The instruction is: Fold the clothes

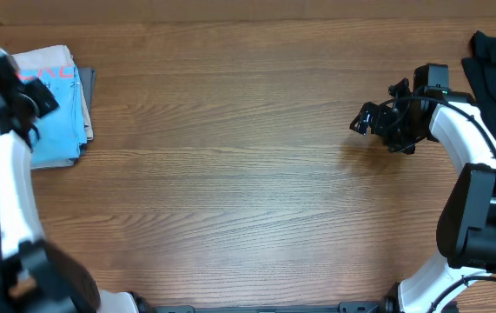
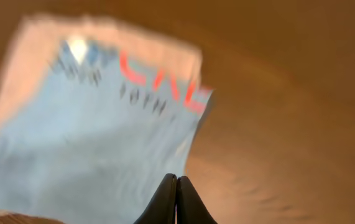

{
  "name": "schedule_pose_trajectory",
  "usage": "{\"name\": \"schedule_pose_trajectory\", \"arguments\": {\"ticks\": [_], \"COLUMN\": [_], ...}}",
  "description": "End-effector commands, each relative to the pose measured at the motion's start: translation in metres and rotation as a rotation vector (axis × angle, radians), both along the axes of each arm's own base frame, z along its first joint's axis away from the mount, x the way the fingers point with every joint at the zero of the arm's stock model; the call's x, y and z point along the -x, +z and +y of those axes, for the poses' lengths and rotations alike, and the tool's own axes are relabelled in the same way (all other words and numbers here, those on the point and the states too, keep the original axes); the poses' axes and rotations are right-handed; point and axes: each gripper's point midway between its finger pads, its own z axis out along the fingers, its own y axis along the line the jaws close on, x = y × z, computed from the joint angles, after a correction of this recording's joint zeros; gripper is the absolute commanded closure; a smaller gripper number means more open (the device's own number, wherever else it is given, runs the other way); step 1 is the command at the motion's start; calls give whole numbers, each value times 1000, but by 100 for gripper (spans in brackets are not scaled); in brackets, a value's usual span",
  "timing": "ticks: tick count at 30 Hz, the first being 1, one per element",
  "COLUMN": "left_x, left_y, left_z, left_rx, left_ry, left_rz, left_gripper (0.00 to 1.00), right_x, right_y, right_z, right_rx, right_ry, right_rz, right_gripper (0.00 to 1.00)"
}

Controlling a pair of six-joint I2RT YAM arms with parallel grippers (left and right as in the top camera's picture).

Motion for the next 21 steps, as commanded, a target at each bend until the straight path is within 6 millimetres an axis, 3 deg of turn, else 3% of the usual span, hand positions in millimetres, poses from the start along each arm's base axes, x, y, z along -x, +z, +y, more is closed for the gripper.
{"name": "schedule_pose_trajectory", "arguments": {"ticks": [1,4,6,7,10,11,21], "left_x": [8,13,14,13,13,14,22], "left_y": [34,43,44,44,39,36,24], "left_z": [-11,-26,-34,-38,-46,-48,-52], "left_rx": [49,74,88,95,110,116,141], "left_ry": [31,-3,-22,-34,-54,-57,-54], "left_rz": [-82,-95,-94,-93,-74,-63,-6], "left_gripper": [96,95,85,75,10,0,0], "right_x": [-6,-6,-6,-6,-6,-6,-6], "right_y": [14,14,14,14,13,13,14], "right_z": [-2,-2,-2,-2,-2,-2,-2], "right_rx": [12,12,12,12,12,12,12], "right_ry": [-3,-3,-3,-3,-3,-3,-3], "right_rz": [-43,-43,-43,-43,-42,-42,-43], "right_gripper": [0,0,0,0,0,0,0]}}
